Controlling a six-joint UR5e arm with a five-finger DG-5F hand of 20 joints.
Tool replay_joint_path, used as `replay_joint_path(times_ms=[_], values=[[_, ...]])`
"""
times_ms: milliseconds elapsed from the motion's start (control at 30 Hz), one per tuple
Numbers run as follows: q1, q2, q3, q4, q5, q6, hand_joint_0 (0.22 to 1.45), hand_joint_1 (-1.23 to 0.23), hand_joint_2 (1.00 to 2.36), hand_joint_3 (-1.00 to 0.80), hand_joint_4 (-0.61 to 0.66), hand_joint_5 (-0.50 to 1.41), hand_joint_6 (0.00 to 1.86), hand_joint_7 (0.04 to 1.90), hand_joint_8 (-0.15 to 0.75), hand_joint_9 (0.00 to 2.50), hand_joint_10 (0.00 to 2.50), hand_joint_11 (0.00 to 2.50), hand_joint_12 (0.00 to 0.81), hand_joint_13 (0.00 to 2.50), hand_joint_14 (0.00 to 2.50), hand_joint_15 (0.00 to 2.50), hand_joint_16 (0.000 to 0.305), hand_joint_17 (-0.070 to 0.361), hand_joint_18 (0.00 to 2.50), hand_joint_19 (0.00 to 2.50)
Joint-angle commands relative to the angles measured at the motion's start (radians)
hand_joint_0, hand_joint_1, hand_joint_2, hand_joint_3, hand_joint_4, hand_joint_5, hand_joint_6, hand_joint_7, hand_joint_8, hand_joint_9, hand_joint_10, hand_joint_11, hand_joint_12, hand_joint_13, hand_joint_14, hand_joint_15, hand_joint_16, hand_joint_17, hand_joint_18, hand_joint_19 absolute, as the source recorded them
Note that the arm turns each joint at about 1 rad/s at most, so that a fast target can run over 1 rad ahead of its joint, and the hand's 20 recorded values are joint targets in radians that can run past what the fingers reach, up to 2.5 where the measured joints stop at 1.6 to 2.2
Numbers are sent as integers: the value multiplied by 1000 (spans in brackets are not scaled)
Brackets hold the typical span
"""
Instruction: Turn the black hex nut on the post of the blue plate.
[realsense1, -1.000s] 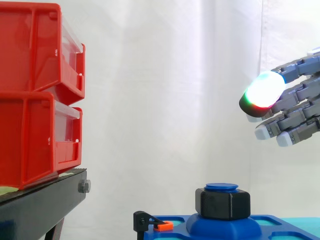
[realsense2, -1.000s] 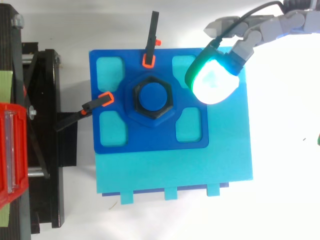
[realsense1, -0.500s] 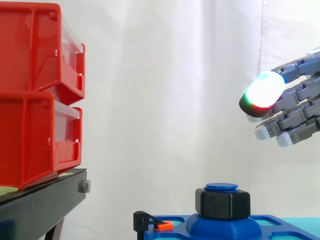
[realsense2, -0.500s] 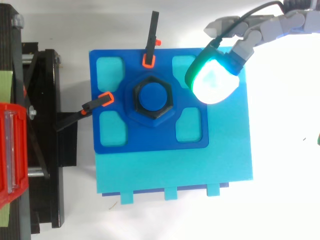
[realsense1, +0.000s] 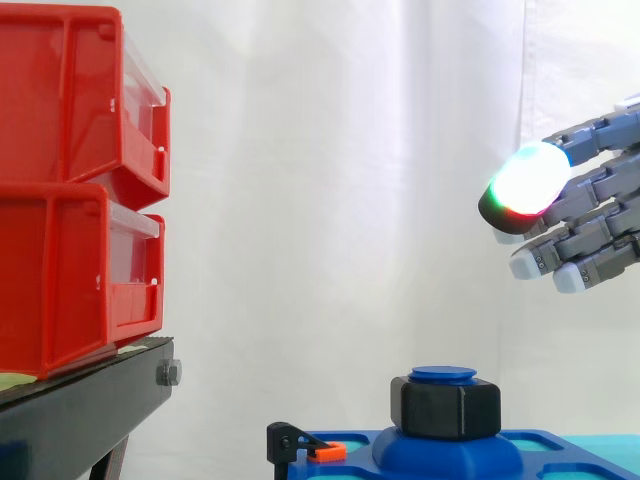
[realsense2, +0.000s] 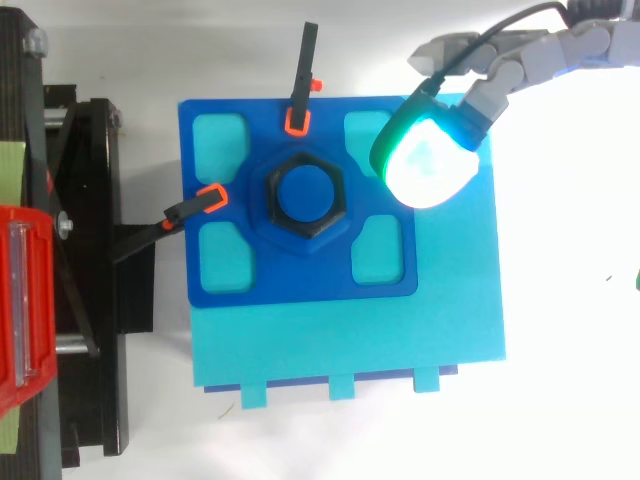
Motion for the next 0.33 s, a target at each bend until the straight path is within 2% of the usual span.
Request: replay_joint_path(times_ms=[0, 300], values=[[-1, 0, 0, 0, 0, 0, 445, -545, 1000, -500, 43, -232, 500, 500, 76, 0, 0, 0, 267, 0, 0, 0, 42, 94, 0, 104], [-1, -1, 0, 0, 0, 0, 447, -548, 1000, -500, 38, -234, 500, 500, 75, 0, 0, 0, 269, 0, 1, 2, 42, 94, 0, 104]])
